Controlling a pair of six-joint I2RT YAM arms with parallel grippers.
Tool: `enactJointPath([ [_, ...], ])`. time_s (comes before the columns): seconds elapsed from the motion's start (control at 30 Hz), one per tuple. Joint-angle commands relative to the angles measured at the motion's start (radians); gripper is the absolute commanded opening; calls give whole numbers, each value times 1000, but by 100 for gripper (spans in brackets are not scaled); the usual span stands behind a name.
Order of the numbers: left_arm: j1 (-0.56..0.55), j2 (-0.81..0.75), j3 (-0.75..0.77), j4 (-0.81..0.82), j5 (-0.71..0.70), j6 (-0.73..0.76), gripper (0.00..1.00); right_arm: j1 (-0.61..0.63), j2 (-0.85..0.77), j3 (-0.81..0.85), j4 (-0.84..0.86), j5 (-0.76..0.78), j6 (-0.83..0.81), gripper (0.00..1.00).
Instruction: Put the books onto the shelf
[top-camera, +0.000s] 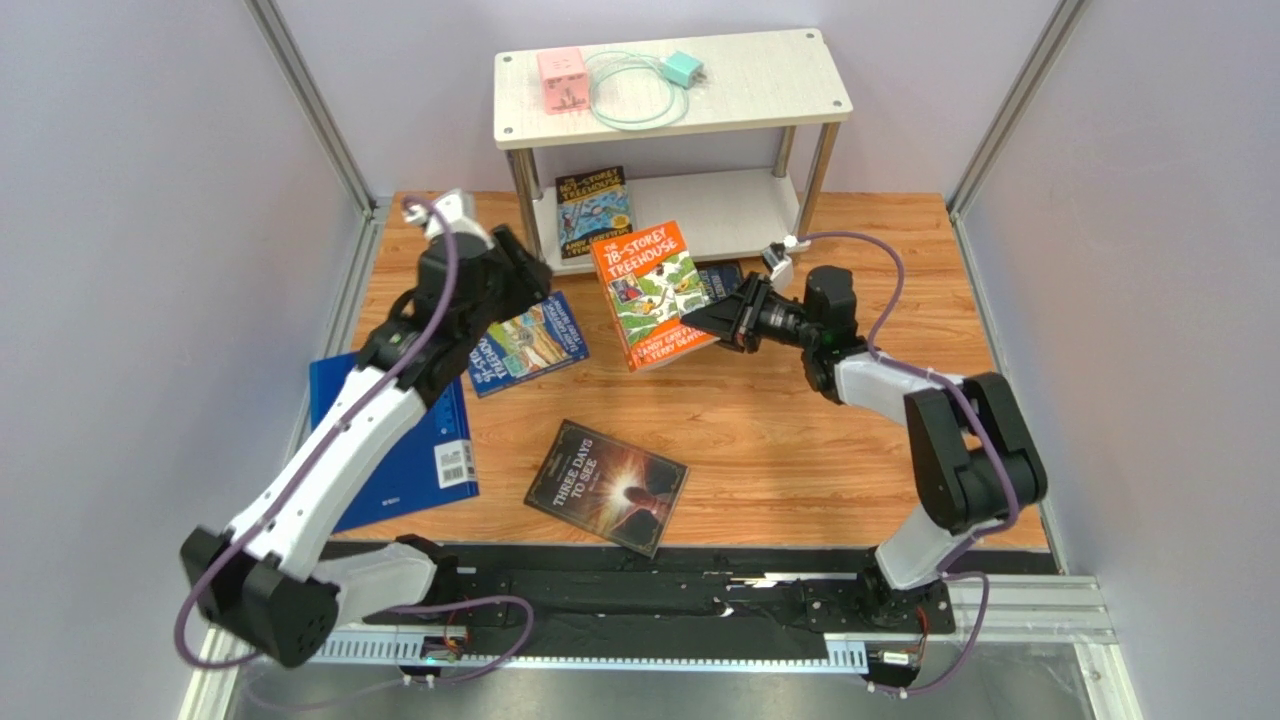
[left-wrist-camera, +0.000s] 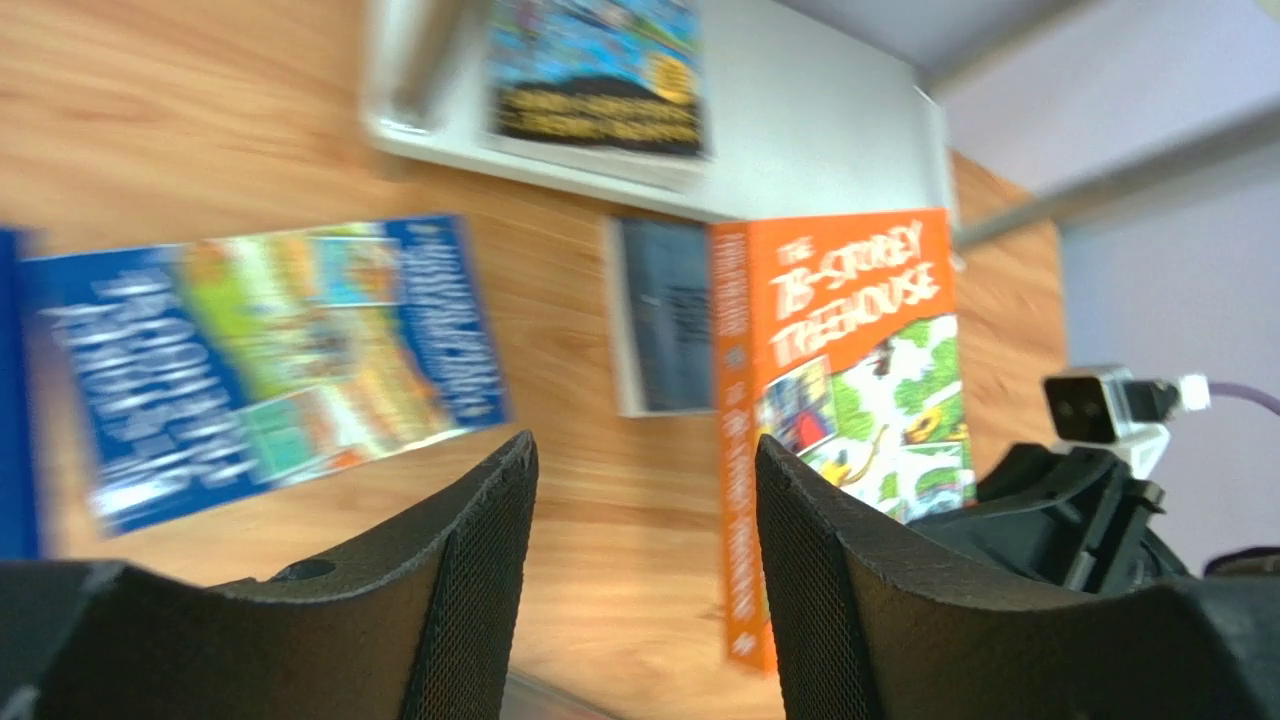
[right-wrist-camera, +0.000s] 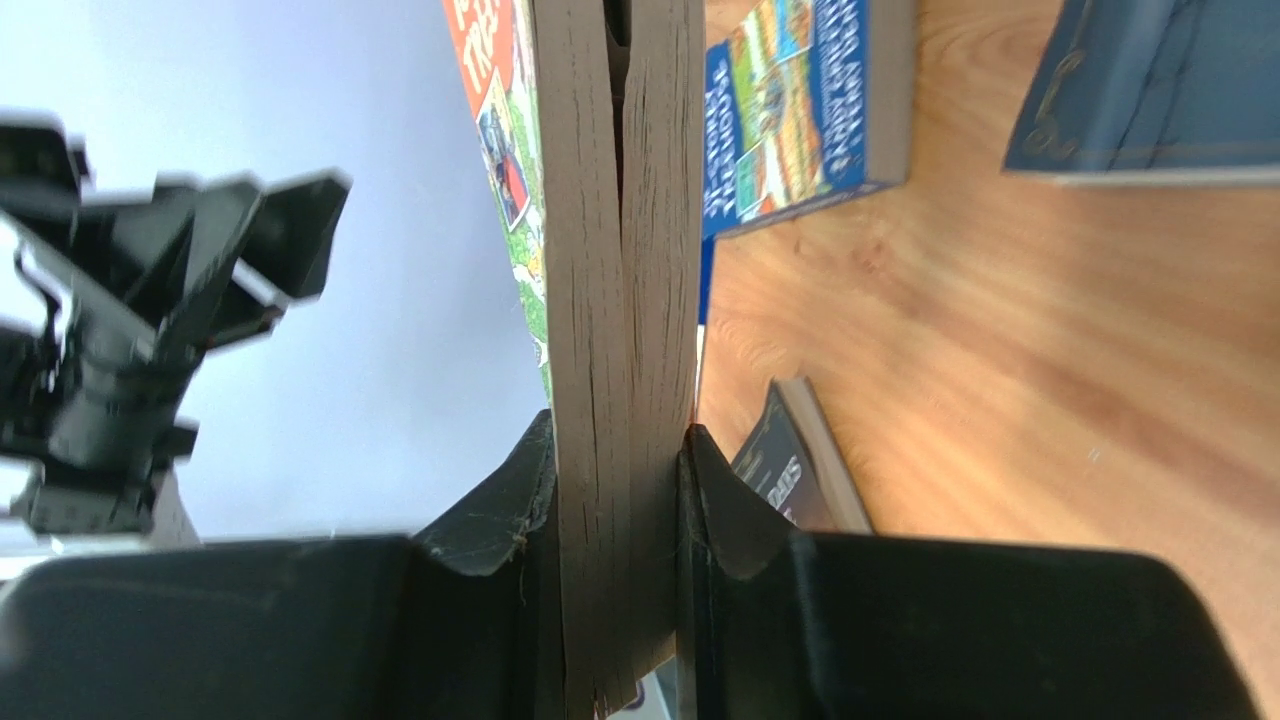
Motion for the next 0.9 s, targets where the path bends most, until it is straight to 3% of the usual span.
enactJointPath([
  [0.0,41,-209,-74,-194,-156,39,61,14,115,158,170,9,30,0],
  [0.13,43,-334,-143,-207,-167,65,61,16,232,300,244,0,77,0],
  [0.23,45,-371,-155,-233,-169,80,61,23,309,422,206,0,81,0],
  [0.57,45,-378,-195,-255,-136,91,60,63,534,836,-122,63,-14,0],
  [0.87,45,-449,-238,-235,-116,119,60,93,665,1023,-251,201,-35,0],
])
